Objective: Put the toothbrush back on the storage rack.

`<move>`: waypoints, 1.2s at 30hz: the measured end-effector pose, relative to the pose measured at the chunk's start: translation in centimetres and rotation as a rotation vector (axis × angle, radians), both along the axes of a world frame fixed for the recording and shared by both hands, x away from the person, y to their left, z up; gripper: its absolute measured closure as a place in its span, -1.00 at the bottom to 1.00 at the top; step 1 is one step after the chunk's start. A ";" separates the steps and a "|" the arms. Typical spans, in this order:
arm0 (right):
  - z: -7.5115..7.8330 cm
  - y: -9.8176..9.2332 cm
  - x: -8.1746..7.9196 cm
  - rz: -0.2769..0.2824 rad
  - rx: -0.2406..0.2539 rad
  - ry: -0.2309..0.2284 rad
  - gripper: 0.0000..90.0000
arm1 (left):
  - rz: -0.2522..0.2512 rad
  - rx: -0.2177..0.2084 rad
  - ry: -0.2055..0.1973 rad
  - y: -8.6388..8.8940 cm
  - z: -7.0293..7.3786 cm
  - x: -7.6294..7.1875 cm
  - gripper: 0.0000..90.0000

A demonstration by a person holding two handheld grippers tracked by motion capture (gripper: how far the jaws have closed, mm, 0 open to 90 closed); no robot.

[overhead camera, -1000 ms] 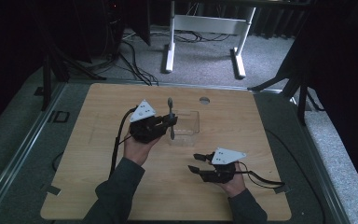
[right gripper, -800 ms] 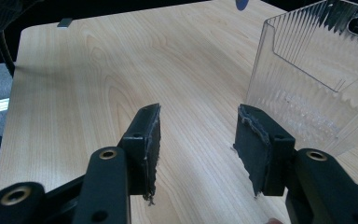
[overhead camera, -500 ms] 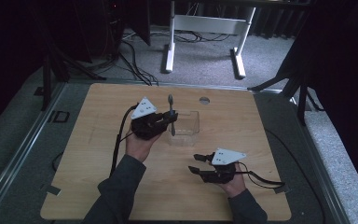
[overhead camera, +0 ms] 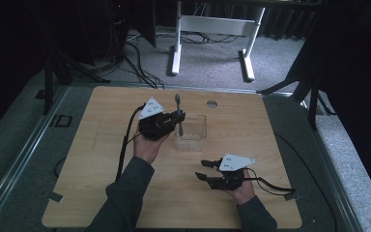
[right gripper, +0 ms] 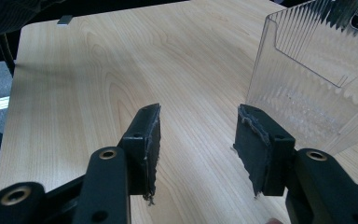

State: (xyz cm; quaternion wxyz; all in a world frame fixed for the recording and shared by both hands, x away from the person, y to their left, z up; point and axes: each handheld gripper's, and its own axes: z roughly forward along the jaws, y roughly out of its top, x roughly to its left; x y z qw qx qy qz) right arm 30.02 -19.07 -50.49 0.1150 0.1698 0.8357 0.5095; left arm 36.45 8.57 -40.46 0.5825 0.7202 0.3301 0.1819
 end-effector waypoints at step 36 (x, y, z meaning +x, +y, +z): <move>-0.1 0.1 0.0 0.006 -0.001 0.011 0.10 | 0.061 0.024 0.077 -0.8 -2.5 3.0 0.78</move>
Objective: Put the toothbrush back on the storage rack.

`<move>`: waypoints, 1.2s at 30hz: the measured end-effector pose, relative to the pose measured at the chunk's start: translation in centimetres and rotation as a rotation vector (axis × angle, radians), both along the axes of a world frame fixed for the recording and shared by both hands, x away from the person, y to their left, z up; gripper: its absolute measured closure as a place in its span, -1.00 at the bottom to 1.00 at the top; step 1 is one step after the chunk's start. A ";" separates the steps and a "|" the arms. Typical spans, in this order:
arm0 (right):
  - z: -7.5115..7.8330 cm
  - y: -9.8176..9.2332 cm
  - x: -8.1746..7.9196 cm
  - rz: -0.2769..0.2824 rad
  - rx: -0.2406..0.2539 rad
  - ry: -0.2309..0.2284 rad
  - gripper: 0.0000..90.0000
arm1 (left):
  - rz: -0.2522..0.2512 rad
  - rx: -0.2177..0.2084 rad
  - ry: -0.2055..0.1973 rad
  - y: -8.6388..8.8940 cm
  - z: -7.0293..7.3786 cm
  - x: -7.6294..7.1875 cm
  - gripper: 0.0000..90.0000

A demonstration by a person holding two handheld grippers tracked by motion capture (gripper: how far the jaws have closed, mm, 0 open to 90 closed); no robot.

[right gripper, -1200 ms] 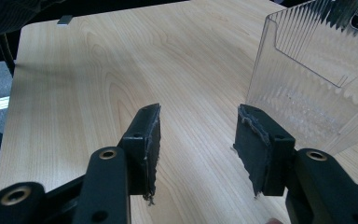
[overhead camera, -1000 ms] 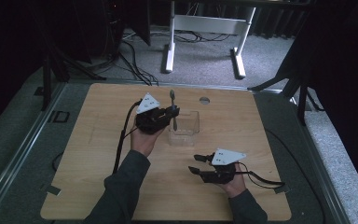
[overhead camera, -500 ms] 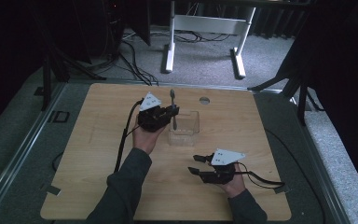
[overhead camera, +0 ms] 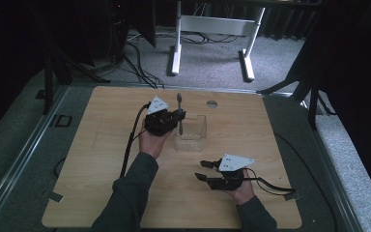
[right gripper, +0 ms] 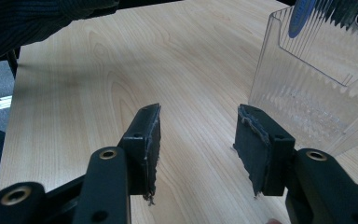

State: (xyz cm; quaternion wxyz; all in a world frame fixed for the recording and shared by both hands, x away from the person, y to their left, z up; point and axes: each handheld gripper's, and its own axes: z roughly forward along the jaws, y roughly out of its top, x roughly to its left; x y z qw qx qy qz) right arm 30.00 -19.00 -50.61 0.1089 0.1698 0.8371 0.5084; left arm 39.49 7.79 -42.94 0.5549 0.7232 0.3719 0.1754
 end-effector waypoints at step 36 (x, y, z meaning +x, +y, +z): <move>-0.1 0.0 0.0 0.003 -0.002 0.000 0.10 | -0.020 0.177 0.114 -2.4 -3.0 1.1 0.77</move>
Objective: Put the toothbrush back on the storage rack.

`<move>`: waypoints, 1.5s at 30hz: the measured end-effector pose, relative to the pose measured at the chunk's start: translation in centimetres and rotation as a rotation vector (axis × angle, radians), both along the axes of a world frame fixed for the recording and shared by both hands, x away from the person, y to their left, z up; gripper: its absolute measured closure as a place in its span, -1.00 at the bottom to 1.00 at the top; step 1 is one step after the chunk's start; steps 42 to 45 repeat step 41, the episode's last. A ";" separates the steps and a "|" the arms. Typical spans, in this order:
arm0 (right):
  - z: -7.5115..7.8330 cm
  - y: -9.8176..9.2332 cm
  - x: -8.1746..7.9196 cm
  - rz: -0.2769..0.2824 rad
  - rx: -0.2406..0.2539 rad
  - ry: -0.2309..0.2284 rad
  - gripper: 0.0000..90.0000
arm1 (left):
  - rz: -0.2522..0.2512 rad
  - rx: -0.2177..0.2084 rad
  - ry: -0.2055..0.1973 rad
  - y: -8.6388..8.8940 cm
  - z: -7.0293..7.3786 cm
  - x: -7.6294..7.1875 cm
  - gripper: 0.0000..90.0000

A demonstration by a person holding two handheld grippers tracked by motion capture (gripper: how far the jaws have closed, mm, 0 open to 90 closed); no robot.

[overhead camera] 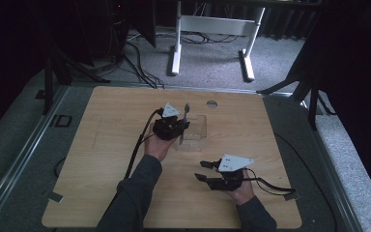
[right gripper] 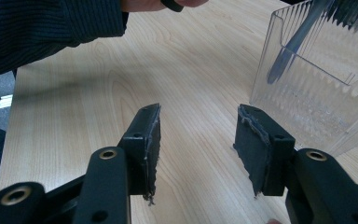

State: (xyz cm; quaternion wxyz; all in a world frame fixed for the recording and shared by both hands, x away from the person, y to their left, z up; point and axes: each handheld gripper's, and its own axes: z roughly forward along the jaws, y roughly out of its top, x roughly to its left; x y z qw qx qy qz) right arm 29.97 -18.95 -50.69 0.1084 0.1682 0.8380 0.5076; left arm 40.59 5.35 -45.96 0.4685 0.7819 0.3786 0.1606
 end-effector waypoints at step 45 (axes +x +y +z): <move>-0.1 0.0 0.2 -0.020 -0.025 0.001 0.08 | 0.049 -0.036 -0.031 4.5 0.1 -3.3 0.14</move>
